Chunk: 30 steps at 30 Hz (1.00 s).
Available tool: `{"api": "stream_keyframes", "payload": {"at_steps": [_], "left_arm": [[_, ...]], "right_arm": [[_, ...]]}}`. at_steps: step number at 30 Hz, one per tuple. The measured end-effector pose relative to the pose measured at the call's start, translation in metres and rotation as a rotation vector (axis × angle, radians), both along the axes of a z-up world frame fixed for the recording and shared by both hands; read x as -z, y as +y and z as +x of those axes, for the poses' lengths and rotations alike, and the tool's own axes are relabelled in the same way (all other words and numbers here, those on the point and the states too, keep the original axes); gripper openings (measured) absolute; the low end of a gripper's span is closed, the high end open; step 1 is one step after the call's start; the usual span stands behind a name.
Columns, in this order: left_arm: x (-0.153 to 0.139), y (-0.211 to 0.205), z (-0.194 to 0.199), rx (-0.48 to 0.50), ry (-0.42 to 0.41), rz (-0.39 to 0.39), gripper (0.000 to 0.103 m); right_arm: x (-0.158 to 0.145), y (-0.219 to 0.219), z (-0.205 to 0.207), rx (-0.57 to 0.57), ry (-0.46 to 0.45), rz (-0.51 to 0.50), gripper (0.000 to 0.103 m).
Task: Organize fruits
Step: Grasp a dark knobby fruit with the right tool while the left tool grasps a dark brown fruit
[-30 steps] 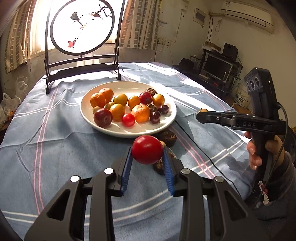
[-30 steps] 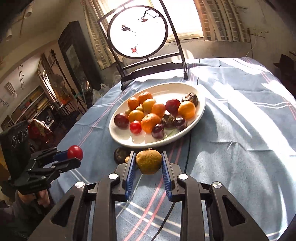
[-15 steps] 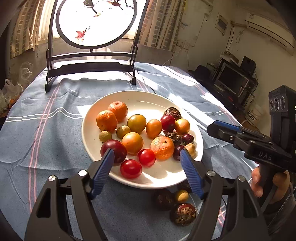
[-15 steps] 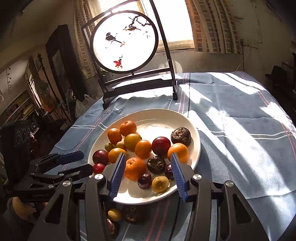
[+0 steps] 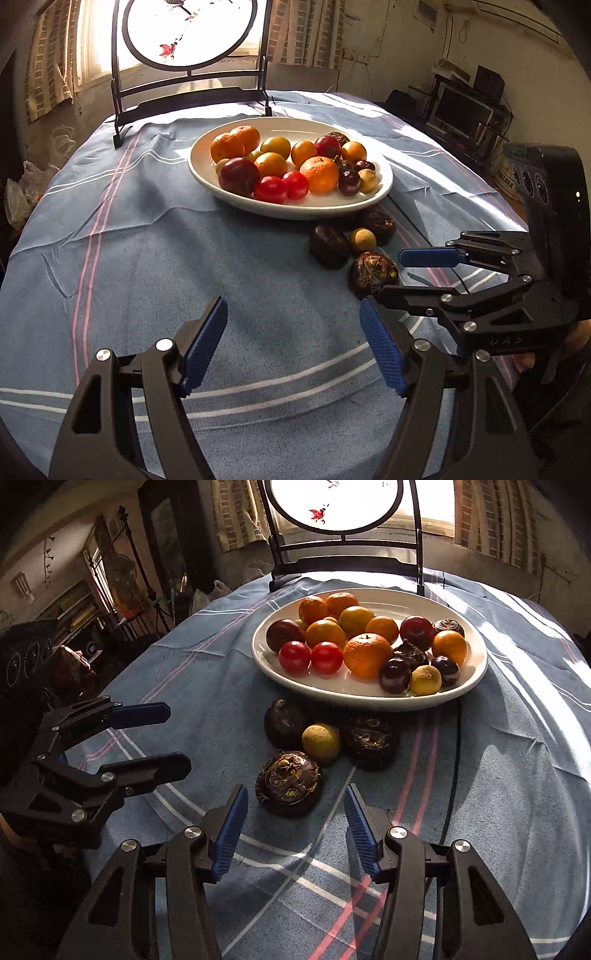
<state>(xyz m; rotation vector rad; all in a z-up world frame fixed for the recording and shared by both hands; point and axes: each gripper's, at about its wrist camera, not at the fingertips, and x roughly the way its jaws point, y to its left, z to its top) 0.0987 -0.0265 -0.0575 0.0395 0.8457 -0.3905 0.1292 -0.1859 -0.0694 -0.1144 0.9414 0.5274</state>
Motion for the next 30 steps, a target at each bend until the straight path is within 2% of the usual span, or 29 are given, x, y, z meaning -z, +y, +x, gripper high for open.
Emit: {"api": "stream_keyframes", "payload": {"at_steps": [3, 4, 5, 8, 13, 14, 15, 17, 20, 23, 25, 30], "left_arm": [[0.003, 0.005, -0.001, -0.017, 0.014, -0.002, 0.072], [0.003, 0.005, -0.001, -0.019, 0.015, 0.0, 0.072], [0.003, 0.005, 0.0, -0.02, 0.015, 0.002, 0.072], [0.001, -0.001, 0.004, -0.012, 0.015, 0.015, 0.072], [0.003, -0.031, 0.017, 0.049, 0.005, 0.095, 0.072], [0.005, -0.039, 0.021, 0.06, -0.001, 0.124, 0.069], [0.007, -0.046, 0.028, 0.072, 0.003, 0.143, 0.061], [0.012, -0.057, 0.04, 0.087, 0.023, 0.17, 0.052], [0.018, -0.068, 0.054, 0.095, 0.038, 0.201, 0.044], [0.021, -0.073, 0.06, 0.102, 0.045, 0.207, 0.042], [0.021, -0.077, 0.059, 0.118, 0.032, 0.223, 0.037], [0.014, -0.082, 0.048, 0.14, -0.039, 0.248, 0.035]], "right_arm": [[0.005, 0.017, 0.008, 0.003, 0.008, -0.071, 0.054], [0.005, 0.018, 0.009, 0.012, 0.003, -0.077, 0.045], [0.003, 0.017, 0.01, 0.016, 0.005, -0.065, 0.042], [0.0, 0.002, 0.006, 0.04, -0.008, -0.022, 0.042], [-0.01, -0.059, -0.001, 0.124, -0.057, 0.096, 0.042], [-0.008, -0.074, 0.001, 0.153, -0.041, 0.129, 0.042], [-0.006, -0.088, 0.003, 0.182, -0.022, 0.164, 0.042], [-0.002, -0.107, 0.005, 0.219, 0.005, 0.215, 0.043], [-0.003, -0.111, 0.0, 0.205, -0.014, 0.237, 0.043], [-0.004, -0.108, -0.001, 0.185, -0.018, 0.238, 0.043], [-0.003, -0.111, 0.002, 0.186, -0.007, 0.256, 0.043], [-0.003, -0.111, 0.002, 0.189, -0.005, 0.264, 0.043]]}}
